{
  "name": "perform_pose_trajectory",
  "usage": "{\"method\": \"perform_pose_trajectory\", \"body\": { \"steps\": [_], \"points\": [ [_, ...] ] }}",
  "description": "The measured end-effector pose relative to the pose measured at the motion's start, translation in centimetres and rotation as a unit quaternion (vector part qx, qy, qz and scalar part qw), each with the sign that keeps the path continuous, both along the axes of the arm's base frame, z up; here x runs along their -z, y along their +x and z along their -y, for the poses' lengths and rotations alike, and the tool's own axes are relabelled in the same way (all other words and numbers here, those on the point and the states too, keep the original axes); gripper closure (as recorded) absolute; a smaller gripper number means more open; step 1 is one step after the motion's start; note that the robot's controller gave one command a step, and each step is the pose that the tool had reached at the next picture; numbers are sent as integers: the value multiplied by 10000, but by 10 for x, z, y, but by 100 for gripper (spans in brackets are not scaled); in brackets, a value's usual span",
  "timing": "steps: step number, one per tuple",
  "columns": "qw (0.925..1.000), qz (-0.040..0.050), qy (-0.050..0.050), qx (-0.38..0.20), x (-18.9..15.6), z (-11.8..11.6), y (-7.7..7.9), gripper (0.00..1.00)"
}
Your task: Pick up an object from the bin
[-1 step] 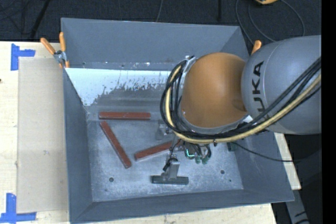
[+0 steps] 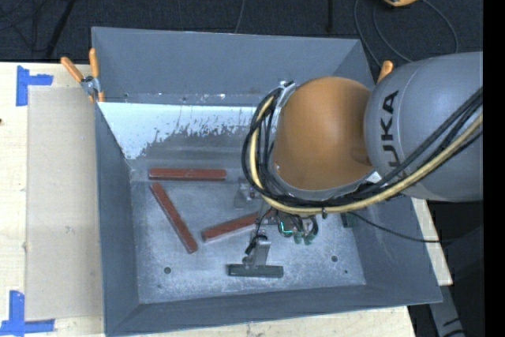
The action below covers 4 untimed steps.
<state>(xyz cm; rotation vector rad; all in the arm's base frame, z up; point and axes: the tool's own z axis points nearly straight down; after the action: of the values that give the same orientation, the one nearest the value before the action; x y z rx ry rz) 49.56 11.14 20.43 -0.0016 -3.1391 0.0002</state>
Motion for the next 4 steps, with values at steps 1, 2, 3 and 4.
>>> {"method": "perform_pose_trajectory", "body": {
  "steps": [1,2,3,4],
  "points": [
    [10000,29,6,4,60,-1,12,0],
    [9950,5,1,-1002,114,3,-2,0],
    [9909,15,5,-1349,134,49,19,100],
    [9909,15,5,-1345,134,49,19,100]
  ]
}}
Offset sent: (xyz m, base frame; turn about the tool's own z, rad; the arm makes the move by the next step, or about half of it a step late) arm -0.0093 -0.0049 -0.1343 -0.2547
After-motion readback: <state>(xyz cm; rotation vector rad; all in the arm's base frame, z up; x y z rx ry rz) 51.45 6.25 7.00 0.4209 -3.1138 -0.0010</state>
